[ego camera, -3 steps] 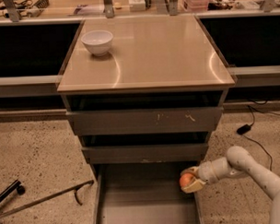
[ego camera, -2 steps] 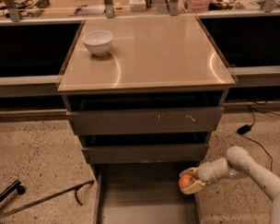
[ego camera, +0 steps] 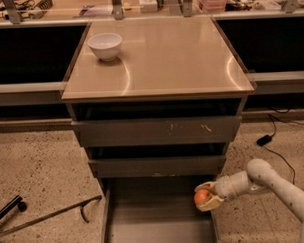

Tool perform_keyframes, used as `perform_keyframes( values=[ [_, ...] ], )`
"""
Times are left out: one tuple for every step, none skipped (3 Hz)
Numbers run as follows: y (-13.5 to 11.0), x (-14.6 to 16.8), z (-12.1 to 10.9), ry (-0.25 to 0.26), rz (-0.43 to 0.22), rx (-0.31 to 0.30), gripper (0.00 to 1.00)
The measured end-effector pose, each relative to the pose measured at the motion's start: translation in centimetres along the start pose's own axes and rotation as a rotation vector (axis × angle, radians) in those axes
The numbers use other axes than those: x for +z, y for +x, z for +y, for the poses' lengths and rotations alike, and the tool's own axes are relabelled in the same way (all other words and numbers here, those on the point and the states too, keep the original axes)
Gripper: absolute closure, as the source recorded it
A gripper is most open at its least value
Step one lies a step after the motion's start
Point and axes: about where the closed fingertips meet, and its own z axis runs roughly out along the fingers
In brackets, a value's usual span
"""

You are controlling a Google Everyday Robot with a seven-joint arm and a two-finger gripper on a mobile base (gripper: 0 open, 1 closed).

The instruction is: Pick orange from bottom drawer and place on counter

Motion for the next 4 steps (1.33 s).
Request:
perform_keyframes(
  values=[
    [-5.1, -4.0, 0.2, -0.008, -0.034, -0.037, 1.00],
    [-12.3, -8.6, 0.6, -0.073, -0.109, -0.107, 1.00],
    [-18.3, -12.5, 3.5, -0.177, -0.205, -0.211, 1.00],
    [-22.1, -16.4, 7.4, -0.197, -0.260, -0.309, 1.00]
  ],
)
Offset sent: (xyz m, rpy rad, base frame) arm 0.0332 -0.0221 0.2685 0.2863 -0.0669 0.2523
